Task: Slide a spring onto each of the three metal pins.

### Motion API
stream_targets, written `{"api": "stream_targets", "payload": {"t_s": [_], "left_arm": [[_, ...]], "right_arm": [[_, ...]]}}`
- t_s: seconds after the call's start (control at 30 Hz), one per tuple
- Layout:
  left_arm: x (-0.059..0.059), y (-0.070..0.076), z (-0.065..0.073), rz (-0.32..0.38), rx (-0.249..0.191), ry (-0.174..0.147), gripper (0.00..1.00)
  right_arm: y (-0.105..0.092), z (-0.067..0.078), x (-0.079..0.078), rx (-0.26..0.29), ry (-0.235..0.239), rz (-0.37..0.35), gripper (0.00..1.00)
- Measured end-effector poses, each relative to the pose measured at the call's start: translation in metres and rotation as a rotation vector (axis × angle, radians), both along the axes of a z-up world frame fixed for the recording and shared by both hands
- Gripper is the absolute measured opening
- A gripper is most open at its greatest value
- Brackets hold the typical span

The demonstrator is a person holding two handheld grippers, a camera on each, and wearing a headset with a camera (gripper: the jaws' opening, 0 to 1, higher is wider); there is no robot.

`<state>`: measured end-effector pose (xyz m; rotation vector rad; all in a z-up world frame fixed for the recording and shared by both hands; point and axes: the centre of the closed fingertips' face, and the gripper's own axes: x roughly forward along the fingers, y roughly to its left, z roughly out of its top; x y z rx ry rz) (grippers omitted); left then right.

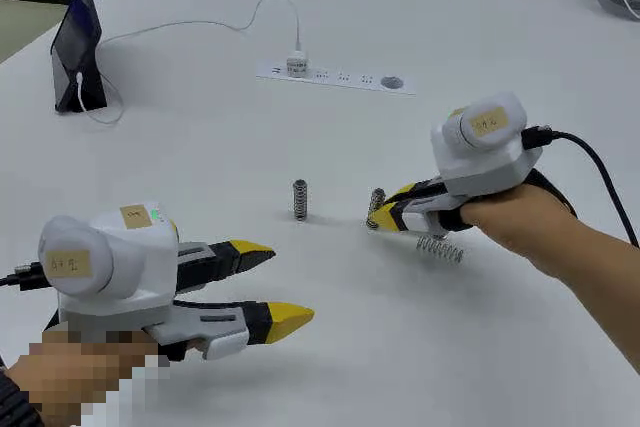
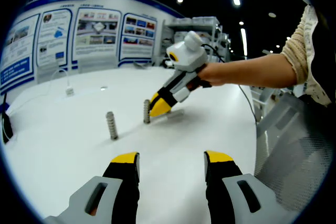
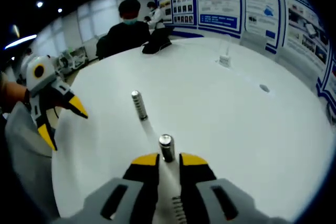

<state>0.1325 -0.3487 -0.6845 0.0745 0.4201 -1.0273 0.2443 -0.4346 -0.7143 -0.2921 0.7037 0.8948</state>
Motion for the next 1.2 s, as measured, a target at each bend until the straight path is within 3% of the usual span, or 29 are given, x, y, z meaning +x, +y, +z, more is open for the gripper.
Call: {"api": "stream_targets", "payload": {"t_s": [1.2], "left_arm": [[0.008,-0.002,0.004,-0.012,-0.006,-0.008,0.51]], "right_arm": [[-0.035,0.012,-0.041,-0.008,-0.058,-0.022,0.22]]}}
